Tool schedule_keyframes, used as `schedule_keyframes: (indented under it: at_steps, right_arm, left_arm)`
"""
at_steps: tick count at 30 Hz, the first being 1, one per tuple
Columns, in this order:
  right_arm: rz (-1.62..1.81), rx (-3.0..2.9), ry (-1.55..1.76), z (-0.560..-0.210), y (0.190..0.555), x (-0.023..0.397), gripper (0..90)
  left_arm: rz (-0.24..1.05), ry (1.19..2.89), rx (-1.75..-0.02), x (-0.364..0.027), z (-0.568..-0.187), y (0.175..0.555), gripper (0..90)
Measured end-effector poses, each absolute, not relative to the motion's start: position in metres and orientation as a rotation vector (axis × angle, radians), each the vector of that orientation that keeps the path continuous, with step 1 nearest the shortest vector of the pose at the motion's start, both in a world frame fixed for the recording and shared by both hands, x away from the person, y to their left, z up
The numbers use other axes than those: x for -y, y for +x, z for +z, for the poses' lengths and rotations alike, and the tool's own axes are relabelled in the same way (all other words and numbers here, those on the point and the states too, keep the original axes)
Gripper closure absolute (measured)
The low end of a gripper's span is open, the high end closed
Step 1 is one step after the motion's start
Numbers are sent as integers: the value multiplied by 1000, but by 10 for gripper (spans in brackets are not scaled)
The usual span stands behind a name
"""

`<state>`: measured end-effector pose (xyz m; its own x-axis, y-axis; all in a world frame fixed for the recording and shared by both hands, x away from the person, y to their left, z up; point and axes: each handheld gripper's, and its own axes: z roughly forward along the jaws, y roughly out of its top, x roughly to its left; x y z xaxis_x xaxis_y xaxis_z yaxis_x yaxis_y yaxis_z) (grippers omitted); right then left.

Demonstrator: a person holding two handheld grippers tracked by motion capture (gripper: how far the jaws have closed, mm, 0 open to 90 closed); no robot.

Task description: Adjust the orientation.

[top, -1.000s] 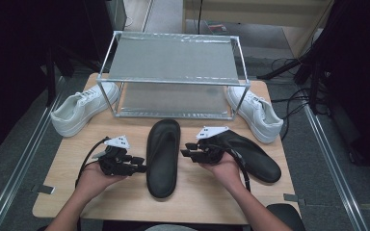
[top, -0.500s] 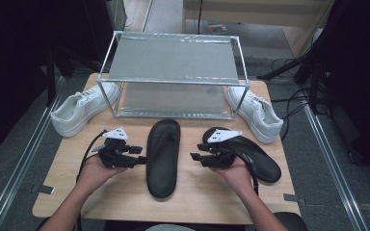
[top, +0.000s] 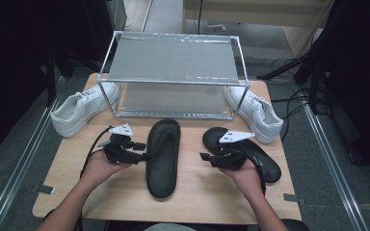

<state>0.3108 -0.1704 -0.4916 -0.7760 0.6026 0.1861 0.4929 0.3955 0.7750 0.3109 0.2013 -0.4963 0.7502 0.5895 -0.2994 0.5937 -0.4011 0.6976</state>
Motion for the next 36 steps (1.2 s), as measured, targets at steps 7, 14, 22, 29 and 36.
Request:
schedule_keyframes:
  at_steps: [7, 14, 22, 29, 36]
  right_arm:
    - [1332, -2493, 1022, -490, 309, 181, 540]
    - [1331, -2458, 1048, -489, 308, 195, 540]
    - [1297, -2395, 1092, -488, 304, 221, 548]
    - [1299, -2362, 1123, -490, 302, 236, 558]
    - [1280, -2342, 1129, -490, 300, 247, 559]
  left_arm:
    - [-4, 2135, -883, -197, -494, 316, 425]
    - [8, 2156, -873, -192, -494, 320, 425]
    - [5, 2167, -852, -187, -494, 327, 424]
    - [-10, 2174, -833, -180, -495, 334, 422]
    - [-12, 2167, -836, -179, -498, 337, 419]
